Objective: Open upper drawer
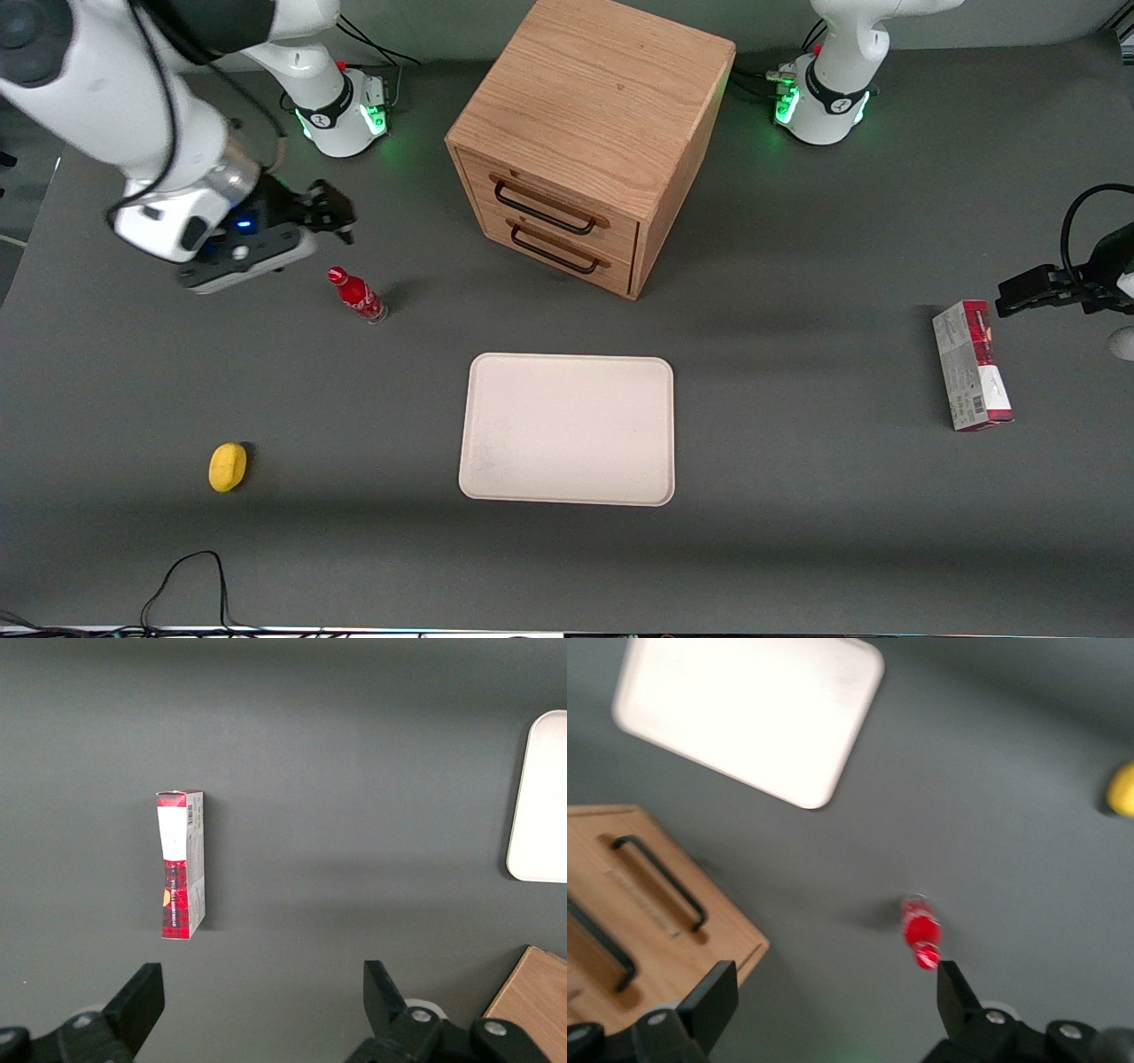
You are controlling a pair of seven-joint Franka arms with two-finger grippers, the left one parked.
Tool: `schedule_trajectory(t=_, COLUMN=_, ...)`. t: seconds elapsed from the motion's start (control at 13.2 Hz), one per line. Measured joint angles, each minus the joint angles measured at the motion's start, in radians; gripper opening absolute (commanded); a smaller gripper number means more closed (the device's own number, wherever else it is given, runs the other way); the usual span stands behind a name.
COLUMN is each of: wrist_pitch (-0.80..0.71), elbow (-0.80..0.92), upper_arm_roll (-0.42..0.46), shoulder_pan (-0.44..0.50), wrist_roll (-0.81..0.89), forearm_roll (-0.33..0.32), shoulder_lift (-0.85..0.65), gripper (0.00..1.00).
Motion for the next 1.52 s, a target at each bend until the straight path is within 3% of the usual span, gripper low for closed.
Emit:
schedule_trajectory(t=0.3, wrist_pitch=-0.006, elbow=0.028, upper_arm_roll=0.194, shoulder_pan=0.007, wrist_roll=-0.143, forearm_roll=0.001, shoulder_lift=0.048, gripper=1.0)
schedule_trajectory(t=0.53, wrist_pitch=-0.006, elbow=0.026, upper_arm_roll=0.291, shoulder_pan=0.009, wrist_roll=-0.251, forearm_roll=0.03, shoulder_lift=0.133, gripper=1.0)
schedule_trajectory(t=0.84, wrist_pitch=0.018, elbow=0.029, upper_arm_roll=0.303, shoulder_pan=0.008, wrist_roll=-0.317, forearm_roll=0.097, shoulder_lift=0.259, gripper=1.0)
schedule_trajectory(t=1.52, wrist_pitch=0.181, elbow=-0.057, upper_arm_roll=0.308, shoulder_pan=0.054, wrist_roll=-0.322, forearm_roll=0.083, shoulder_lift=0.335, gripper=1.0)
